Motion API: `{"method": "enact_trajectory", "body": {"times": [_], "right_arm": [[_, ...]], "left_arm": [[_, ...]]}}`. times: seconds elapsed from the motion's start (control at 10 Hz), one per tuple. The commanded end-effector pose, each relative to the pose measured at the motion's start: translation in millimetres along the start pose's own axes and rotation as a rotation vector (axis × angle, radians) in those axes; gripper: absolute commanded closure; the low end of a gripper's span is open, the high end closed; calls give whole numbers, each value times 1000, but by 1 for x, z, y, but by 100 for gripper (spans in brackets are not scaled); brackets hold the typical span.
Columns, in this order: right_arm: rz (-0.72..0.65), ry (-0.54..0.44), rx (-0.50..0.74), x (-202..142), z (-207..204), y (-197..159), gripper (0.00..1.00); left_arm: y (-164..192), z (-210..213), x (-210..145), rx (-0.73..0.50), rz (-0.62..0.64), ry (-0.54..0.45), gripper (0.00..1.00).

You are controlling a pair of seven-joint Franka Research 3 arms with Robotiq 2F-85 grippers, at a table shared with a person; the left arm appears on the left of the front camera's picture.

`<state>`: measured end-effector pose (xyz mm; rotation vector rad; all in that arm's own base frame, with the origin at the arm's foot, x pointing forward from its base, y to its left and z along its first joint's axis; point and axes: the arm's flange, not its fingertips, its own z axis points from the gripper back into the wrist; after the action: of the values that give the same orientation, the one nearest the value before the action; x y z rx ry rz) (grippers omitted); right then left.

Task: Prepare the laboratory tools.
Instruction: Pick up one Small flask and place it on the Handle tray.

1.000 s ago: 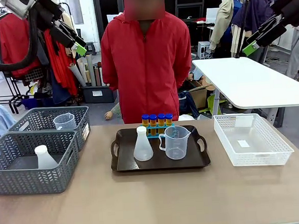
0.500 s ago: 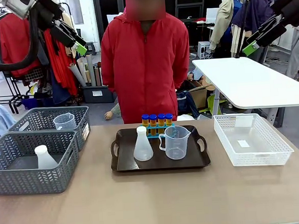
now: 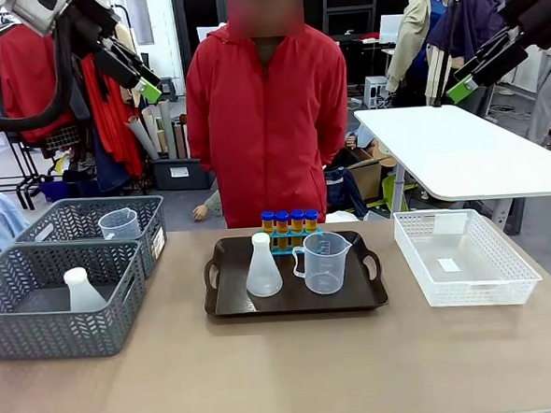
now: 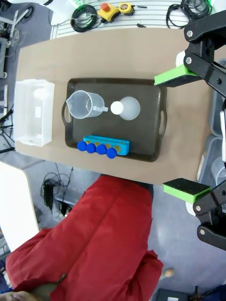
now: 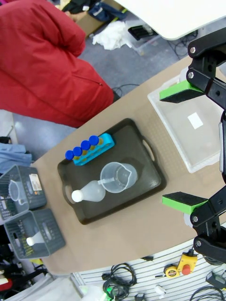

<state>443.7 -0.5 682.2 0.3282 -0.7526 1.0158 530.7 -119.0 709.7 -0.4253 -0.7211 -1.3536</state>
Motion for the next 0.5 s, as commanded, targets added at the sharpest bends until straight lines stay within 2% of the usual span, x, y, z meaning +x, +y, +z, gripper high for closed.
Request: {"method": "enact_trajectory", "body": {"times": [0.0,0.4], "right_arm": [[3,-9,8,1,1,0,0],[3,-9,8,1,1,0,0]], "left_arm": [[-1,2,0,-3,0,0,0],[-1,2,0,-3,0,0,0]]}}
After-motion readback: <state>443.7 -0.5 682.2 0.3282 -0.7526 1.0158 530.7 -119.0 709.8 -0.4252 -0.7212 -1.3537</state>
